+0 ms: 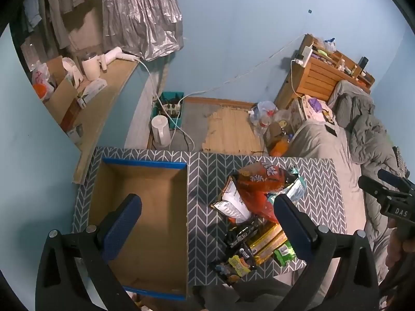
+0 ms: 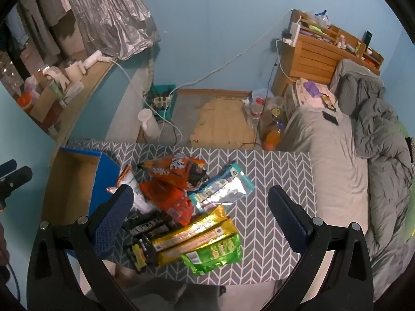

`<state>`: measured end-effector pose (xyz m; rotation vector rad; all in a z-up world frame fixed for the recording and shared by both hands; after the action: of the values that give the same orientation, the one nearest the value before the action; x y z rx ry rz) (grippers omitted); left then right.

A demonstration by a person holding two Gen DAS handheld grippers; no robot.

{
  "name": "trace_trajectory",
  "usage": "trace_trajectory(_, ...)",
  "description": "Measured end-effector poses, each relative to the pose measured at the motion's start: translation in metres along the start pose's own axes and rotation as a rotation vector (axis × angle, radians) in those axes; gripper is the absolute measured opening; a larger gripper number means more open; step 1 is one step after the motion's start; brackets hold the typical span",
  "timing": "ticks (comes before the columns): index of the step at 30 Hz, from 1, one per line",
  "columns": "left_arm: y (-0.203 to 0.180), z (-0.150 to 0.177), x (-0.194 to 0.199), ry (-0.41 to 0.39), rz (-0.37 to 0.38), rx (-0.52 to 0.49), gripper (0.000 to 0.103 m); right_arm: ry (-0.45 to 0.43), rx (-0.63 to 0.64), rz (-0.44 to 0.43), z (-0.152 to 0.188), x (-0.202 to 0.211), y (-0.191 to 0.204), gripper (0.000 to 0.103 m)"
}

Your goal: Organize snacks

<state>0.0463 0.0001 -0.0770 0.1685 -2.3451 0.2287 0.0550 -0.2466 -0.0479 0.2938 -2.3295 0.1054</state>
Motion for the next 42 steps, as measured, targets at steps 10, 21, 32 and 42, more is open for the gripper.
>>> trace_trajectory(10,-0.003,0.010,-0.005,0.004,0.012,-0.005,0.103,0.008,0.010,-0.005,0.004,-0.002,-0.004,0.102)
trace_trajectory(21,-0.004,0.013,-0.003,0.013,0.038,0.002,0.103,0.027,0.007,0.003,0.006,-0.002,-0.003,0.102)
trace_trajectory(32,-0.015,0.018,-0.006,0.029,0.053,-0.012,0.103,0.032,0.004,-0.001,0.008,0.000,-0.001,0.102)
trace_trajectory(42,-0.021,0.021,-0.009,0.040,0.076,-0.019,0.103,0.034,0.000,0.002,0.009,0.001,-0.002,0.102)
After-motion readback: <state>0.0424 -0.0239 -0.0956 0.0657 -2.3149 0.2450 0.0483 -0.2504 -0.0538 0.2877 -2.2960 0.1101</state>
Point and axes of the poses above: each gripper's, at about its wrist camera, not at the fingertips, and x roughly against the way its jaws point, y to its left, z to its underside, the point moved 9 cm from there along -x, roughly the way its jaws point, and after that the axes turned 14 degrees about -y, right-handed, at the moved point
